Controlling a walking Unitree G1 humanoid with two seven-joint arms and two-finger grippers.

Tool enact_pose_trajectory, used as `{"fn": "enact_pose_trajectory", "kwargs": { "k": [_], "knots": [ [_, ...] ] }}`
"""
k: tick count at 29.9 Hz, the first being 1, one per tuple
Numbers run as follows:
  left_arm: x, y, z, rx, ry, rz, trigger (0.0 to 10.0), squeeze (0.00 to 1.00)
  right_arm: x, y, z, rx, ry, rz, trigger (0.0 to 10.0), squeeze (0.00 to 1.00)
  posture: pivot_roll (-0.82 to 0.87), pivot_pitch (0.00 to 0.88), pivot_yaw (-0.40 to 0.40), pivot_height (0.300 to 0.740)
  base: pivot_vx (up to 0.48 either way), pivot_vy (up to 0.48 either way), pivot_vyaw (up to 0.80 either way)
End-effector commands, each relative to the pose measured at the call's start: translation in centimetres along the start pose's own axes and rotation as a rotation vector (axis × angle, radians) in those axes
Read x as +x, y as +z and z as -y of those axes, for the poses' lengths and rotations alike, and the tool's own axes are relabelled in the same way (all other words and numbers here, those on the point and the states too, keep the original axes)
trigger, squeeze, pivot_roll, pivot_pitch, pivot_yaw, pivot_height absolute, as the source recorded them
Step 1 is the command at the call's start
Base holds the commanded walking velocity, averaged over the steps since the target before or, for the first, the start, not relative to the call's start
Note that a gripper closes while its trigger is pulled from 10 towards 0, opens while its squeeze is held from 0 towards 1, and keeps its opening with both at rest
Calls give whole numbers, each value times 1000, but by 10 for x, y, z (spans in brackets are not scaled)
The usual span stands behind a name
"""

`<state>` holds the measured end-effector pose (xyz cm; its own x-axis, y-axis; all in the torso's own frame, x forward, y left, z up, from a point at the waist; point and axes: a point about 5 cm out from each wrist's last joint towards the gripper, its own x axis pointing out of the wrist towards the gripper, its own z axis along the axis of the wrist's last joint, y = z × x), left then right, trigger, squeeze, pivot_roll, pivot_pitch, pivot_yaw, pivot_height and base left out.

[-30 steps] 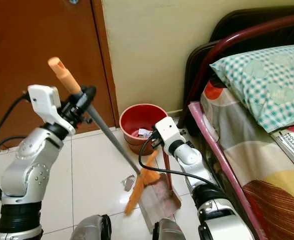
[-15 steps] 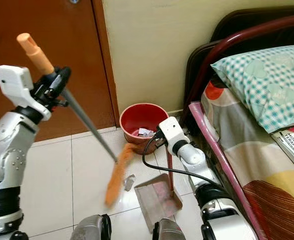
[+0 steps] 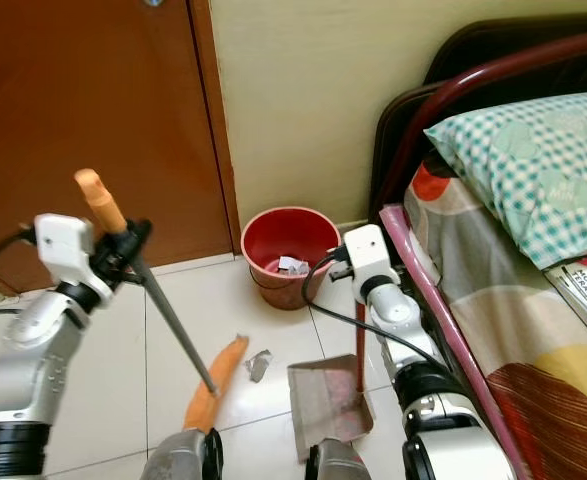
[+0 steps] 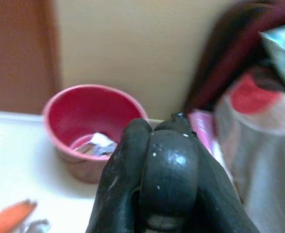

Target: Sweep floor

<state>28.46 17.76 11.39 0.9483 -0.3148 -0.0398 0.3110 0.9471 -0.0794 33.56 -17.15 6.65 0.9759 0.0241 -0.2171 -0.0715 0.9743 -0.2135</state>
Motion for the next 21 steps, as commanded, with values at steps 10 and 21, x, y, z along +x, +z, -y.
{"fn": "enact_pose_trajectory", "kwargs": {
  "k": [10,21],
  "knots": [
    [12,10,64,-93,-269,40,10000,0,2,8,-11,53,-158,26,10000,0,20,141,-32,740,0,0,0],
    [19,42,74,-253,-233,156,10000,0,3,8,-32,75,-116,13,10000,0,30,148,-40,740,0,0,0]
  ]
}}
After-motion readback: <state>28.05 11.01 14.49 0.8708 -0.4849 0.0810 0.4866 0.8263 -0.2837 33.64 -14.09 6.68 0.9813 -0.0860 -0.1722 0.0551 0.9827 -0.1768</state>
